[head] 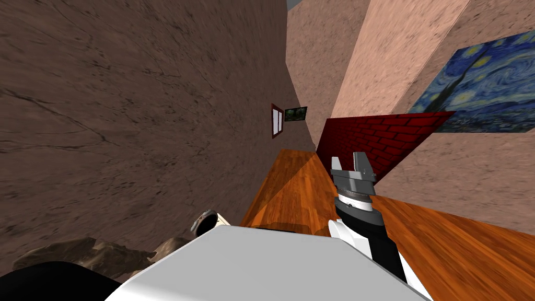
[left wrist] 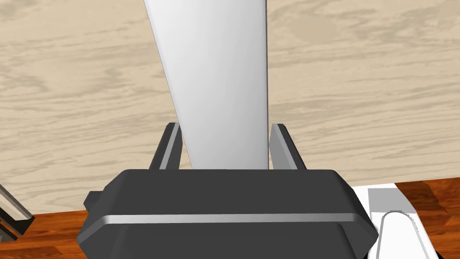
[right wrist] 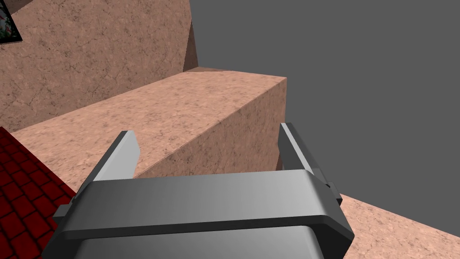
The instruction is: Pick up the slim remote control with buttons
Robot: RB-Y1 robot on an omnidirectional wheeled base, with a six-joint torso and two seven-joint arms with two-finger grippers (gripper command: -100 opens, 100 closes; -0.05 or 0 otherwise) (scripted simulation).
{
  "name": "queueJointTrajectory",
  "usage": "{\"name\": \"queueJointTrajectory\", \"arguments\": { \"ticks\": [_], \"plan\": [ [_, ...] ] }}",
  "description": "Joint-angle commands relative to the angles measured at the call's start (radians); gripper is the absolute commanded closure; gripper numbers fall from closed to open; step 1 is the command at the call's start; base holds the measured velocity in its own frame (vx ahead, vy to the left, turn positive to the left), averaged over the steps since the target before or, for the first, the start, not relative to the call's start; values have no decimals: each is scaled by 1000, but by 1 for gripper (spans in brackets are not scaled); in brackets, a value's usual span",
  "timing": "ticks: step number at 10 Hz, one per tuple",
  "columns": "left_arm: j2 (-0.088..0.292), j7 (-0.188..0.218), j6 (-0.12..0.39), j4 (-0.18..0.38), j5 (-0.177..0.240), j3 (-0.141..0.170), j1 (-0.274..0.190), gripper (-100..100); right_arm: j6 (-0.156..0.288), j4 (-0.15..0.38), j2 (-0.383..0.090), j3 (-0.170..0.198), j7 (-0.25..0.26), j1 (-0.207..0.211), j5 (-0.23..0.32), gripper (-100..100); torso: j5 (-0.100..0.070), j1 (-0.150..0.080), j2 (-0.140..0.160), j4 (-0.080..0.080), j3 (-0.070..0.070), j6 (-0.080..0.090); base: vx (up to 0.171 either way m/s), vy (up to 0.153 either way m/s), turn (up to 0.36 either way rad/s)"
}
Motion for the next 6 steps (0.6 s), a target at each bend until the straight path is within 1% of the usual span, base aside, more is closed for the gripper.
{"name": "queueJointTrajectory", "arguments": {
  "ticks": [1,2,3,4,5,6],
  "plan": [
    [0,0,0,0,0,0,0,0,0,0,0,0,0,0,0,0,0,0,0,0,0,0,0,0,0],
    [15,18,28,-24,1,1,18,100,0,0,0,0,0,0,0,0,0,0,0,0,0,0,-2,9,-23],
    [26,22,43,-28,6,3,26,100,0,0,0,0,0,0,0,0,-1,0,0,0,0,0,-4,-5,-44],
    [26,22,43,-28,6,3,26,100,0,0,0,0,0,0,0,0,-2,0,0,0,0,0,-2,-9,-20],
    [19,38,47,-47,0,0,32,100,0,0,0,0,0,0,0,0,-1,-1,0,0,0,0,0,0,0],
    [21,33,46,-43,1,1,30,0,0,0,0,0,0,0,0,0,-1,-1,0,0,0,0,0,0,0]
  ]
}}
